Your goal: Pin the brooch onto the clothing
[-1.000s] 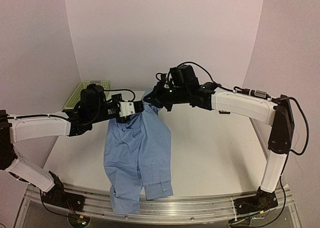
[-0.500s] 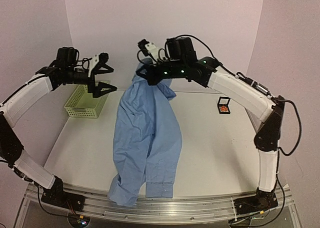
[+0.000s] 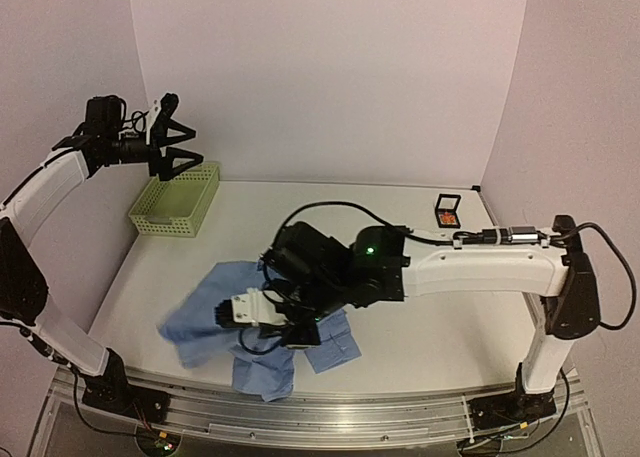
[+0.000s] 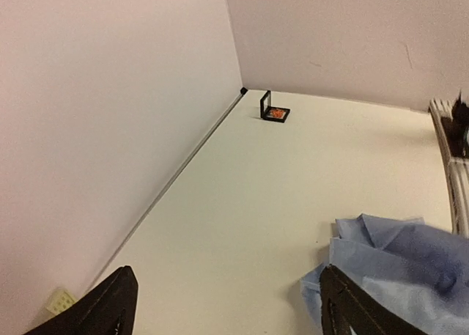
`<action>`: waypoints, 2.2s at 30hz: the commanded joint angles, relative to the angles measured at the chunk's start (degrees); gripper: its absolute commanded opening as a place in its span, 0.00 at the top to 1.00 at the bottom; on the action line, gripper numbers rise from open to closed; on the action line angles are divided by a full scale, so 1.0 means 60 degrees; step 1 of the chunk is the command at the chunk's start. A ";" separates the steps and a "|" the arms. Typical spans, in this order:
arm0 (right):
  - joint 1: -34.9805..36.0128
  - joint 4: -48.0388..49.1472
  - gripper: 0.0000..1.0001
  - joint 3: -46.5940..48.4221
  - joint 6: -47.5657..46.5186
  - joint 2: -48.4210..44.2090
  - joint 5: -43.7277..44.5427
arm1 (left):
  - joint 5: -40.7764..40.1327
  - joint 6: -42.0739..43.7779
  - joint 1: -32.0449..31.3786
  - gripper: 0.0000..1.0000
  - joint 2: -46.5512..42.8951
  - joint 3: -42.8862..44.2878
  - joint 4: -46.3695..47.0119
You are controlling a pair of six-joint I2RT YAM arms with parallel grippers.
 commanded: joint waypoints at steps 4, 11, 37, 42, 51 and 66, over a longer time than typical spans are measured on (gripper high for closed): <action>-0.0551 0.0928 1.00 -0.2132 -0.0417 -0.1854 0.2139 | -0.1449 0.5790 -0.2555 0.15 -0.0405 -0.2201 -0.2343; -0.1640 0.2014 1.00 -0.1445 0.1840 -0.1373 0.1559 | -0.2147 0.7694 -0.3544 0.15 -0.1039 -0.3711 -0.2958; -0.2360 0.3025 1.00 -0.1454 0.3198 -0.1655 0.0776 | -0.3136 0.6467 -0.5481 0.82 -0.1692 -0.5844 0.0825; -0.3001 0.3014 1.00 -0.1047 0.3922 -0.1978 0.1125 | -0.4318 0.3941 -0.5403 1.00 -0.1365 -0.4877 0.1753; -0.3952 0.3012 1.00 0.2848 0.3406 -0.1834 0.2880 | -0.5269 -0.2052 -0.2690 1.00 0.1010 0.2162 0.1448; -0.3691 0.3509 1.00 0.8251 0.1967 -0.0473 0.0229 | -0.5094 -0.1387 -0.3793 1.00 -0.0217 0.5634 0.2005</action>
